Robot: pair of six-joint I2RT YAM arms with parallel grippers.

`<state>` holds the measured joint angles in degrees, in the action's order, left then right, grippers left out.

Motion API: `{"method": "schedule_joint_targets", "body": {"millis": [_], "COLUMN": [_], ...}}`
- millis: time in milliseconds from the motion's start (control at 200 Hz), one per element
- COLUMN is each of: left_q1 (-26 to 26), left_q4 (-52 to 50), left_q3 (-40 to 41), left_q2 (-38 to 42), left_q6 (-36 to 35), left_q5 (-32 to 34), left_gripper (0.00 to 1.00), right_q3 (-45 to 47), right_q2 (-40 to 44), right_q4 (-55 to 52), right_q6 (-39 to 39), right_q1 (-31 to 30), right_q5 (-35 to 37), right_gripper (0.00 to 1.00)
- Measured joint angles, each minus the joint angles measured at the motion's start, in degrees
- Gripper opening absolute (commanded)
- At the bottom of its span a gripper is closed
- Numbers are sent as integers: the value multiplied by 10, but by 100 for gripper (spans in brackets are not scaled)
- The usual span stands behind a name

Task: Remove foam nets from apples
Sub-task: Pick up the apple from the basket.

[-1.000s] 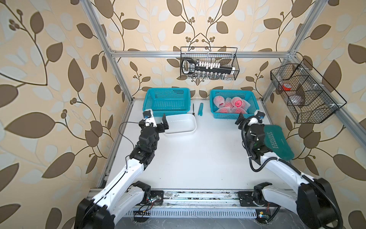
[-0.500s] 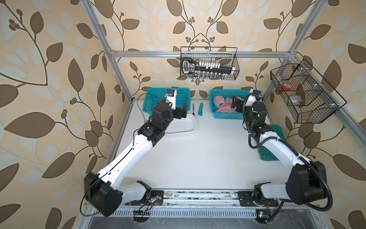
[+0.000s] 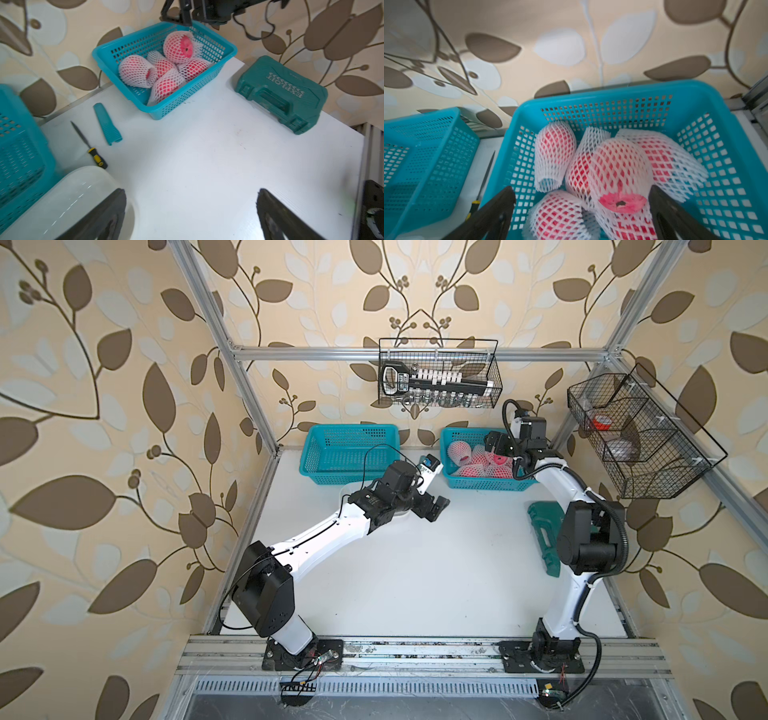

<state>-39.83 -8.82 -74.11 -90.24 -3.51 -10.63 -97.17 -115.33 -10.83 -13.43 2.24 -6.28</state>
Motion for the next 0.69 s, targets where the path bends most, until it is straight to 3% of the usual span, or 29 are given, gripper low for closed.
{"method": "schedule_joint_targets", "body": {"millis": [255,695], "left_q1": [-1,-1], "left_q4": [30,57], "left_q3": [72,103], "left_q2": [7,24], "left_q6": [5,5], "left_q5": [-27,-36], "left_gripper": [99,99], "right_q3": [-85,-228], "right_q2": [-64,-176], "right_q4": [-60,-106], "right_q6": [28,56], "right_q1": [31,29], "right_q5": [0,-38], "right_gripper": [99,100]}}
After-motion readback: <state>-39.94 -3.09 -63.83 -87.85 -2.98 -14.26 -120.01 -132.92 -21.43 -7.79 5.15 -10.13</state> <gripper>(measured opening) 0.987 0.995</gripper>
